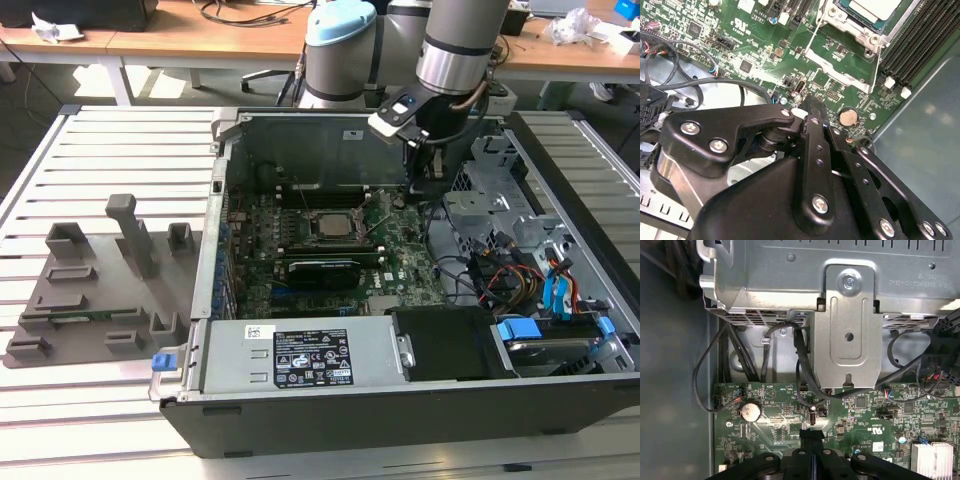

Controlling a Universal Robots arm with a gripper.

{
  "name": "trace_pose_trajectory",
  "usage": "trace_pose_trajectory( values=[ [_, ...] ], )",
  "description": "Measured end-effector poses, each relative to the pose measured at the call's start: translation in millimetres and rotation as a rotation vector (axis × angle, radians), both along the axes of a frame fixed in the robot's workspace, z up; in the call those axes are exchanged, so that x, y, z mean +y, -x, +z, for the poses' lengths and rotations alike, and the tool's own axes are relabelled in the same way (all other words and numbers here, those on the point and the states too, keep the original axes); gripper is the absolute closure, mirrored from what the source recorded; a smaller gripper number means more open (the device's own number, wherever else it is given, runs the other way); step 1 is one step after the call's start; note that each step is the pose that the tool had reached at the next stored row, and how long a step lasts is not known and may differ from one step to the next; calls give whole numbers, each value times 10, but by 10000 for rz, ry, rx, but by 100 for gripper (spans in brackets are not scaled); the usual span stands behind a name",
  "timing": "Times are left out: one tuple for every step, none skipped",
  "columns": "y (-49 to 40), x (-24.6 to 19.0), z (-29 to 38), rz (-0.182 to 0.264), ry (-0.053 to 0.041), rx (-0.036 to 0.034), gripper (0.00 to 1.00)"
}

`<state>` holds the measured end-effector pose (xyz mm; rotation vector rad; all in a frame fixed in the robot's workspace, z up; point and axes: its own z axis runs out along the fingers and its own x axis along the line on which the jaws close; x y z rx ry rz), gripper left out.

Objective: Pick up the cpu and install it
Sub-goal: 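Close the cpu cover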

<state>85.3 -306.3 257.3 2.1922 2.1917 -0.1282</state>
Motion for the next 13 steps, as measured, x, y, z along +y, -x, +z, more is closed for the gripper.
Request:
trace_pose_trajectory(
  values=[
    [0,0,-15,0,-1,0,89],
    [1,0,-23,-1,-1,0,89],
    [6,0,-31,-1,-1,0,89],
    [16,0,-40,-1,0,1,89],
    [26,0,-44,0,1,0,89],
    [43,0,-48,-1,0,0,89],
    [75,0,-52,1,0,0,89],
    [91,0,-52,0,1,1,89],
    [113,0,-54,-1,0,1,89],
    [135,0,-56,-1,0,1,89],
    [152,0,-57,-1,0,0,89],
    [168,0,-58,0,0,0,89],
    [182,0,-58,0,0,0,89]
  ],
)
